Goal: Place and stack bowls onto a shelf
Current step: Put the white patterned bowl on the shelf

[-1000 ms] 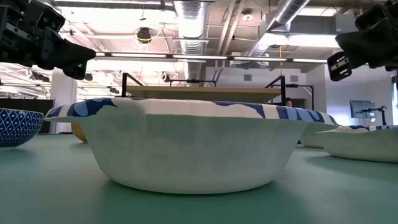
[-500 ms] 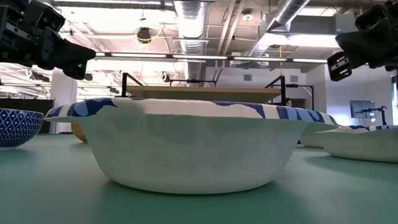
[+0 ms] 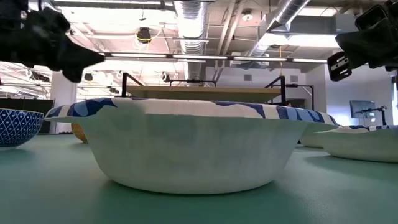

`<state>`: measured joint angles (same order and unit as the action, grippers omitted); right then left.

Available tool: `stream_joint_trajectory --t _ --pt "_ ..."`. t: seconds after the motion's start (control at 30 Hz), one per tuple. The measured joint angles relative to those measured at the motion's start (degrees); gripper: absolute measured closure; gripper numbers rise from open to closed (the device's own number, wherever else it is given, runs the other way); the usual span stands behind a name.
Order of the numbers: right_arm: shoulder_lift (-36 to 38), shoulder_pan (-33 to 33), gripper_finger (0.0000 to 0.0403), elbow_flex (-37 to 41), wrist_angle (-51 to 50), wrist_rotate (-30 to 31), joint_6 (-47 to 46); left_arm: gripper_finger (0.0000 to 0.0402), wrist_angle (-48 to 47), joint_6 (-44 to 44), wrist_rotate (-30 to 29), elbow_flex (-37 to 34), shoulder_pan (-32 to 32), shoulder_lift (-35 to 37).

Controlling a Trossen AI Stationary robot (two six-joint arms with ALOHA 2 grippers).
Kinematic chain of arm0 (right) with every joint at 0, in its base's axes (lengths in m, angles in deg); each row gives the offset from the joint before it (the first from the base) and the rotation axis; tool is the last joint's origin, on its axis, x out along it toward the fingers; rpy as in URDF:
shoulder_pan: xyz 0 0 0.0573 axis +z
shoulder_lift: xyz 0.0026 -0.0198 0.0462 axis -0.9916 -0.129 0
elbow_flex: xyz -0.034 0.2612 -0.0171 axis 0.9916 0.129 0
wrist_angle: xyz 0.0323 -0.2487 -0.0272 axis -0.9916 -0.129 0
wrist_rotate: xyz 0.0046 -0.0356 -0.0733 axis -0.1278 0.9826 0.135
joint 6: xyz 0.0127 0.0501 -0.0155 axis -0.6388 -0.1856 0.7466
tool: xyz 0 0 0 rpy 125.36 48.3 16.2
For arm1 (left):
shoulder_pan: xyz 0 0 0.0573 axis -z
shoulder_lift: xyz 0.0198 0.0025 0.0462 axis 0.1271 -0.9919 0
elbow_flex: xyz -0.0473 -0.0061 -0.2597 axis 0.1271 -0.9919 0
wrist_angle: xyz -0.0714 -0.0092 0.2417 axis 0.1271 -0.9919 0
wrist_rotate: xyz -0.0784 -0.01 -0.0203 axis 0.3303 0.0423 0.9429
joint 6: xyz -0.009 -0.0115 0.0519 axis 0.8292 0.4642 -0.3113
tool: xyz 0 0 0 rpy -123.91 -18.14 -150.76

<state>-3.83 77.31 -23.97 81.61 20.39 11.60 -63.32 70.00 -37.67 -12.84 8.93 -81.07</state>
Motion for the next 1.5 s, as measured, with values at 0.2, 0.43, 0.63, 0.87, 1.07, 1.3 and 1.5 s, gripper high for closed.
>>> stream_joint_trajectory --t 0.2,0.43,0.63,0.87,1.07,1.3,1.5 --pt "0.02 0.00 0.0363 0.00 0.00 0.00 0.00 0.0401 0.76 16.61 -16.03 0.77 -0.02 -0.10" --pt "0.01 -0.34 0.0363 0.00 1.15 6.46 4.71 0.0401 1.96 21.97 -16.51 0.95 0.00 -0.12" --pt "0.02 -0.52 0.0363 0.00 8.47 17.07 -9.09 0.0401 1.90 34.08 -22.14 1.01 0.05 -2.15" --pt "-0.12 -0.68 0.0363 -0.41 10.21 27.09 -22.11 0.0401 10.67 37.51 -18.19 1.11 0.09 -8.46" --pt "-2.19 -3.54 0.0363 -0.51 10.10 35.87 -36.22 0.0401 16.23 37.31 -13.27 1.20 0.09 -13.04" --pt "-9.31 -4.07 0.0363 -7.21 8.72 35.82 -36.84 0.0401 16.97 34.15 -10.35 4.51 0.05 -14.81" --pt "-20.98 -5.25 0.0357 -23.93 -12.70 43.43 -36.61 0.0401 16.84 24.25 -10.84 7.92 -1.55 -14.87"
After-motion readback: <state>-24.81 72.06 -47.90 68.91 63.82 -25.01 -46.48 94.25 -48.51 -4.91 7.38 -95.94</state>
